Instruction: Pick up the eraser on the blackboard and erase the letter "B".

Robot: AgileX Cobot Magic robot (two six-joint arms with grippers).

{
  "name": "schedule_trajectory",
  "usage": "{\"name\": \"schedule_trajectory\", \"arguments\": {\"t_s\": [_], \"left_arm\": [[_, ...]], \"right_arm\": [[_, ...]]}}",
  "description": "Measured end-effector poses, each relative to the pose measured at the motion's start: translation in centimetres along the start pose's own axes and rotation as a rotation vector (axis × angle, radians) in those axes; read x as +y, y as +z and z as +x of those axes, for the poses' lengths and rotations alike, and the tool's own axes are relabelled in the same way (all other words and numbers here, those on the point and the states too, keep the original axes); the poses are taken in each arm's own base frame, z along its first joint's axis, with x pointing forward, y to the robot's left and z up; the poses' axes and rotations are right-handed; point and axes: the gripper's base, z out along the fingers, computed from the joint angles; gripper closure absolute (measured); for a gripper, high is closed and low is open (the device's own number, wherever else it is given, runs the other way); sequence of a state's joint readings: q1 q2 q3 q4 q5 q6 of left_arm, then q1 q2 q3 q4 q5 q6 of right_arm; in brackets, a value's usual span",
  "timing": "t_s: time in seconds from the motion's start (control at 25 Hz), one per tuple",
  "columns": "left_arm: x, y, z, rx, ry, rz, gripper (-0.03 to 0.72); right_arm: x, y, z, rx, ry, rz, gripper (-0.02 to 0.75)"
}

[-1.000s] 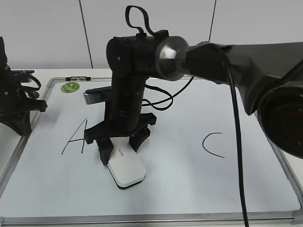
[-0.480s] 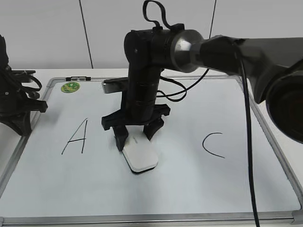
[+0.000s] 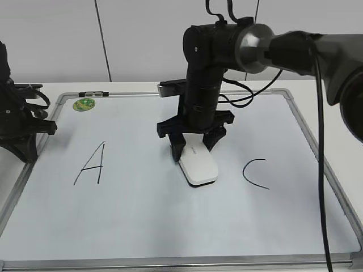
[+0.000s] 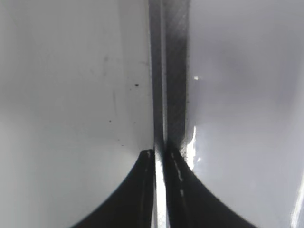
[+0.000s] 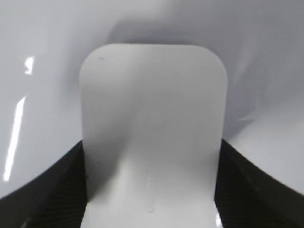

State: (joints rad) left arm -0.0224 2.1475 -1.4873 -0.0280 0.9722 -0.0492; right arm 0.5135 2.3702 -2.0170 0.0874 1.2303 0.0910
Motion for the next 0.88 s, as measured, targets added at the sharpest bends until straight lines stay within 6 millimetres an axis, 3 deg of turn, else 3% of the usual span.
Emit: {"name": "schedule_trajectory", "arguments": {"t_s": [0.12,0.24,0.36,0.44,0.52,0.72,0.88], "left_arm": [[0.0,-0.1,0.0,-0.001,0.000,0.000,0.653],[0.0,-0.1,0.0,0.000,0.000,-0.001,0.653],[0.0,-0.1,0.0,0.000,0.000,-0.001,0.653],[0.0,-0.1,0.0,0.000,0.000,-0.001,0.653],[0.0,-0.1,0.0,0.000,0.000,-0.001,0.653],[0.0,-0.1,0.0,0.002,0.000,-0.001,0.653],[0.0,-0.1,0.0,0.002,0.000,-0.001,0.653]], "right_arm": [[-1.6,-0.9,0.0,-0.017,-0.003,0.071,0.206],[-3.9,-4.0,0.0,-0.086,0.032,0.129,0.206],[-6.7,-6.7,0.2,-0.138,0.093,0.144,0.207],[-9.6,-7.7,0.4,-0.155,0.157,0.154,0.207],[-12.3,-8.1,0.7,-0.160,0.215,0.162,0.207],[-16.7,-8.6,1.6,-0.162,0.310,0.150,0.207],[-18.3,-8.6,2.1,-0.156,0.331,0.147,0.207]]}}
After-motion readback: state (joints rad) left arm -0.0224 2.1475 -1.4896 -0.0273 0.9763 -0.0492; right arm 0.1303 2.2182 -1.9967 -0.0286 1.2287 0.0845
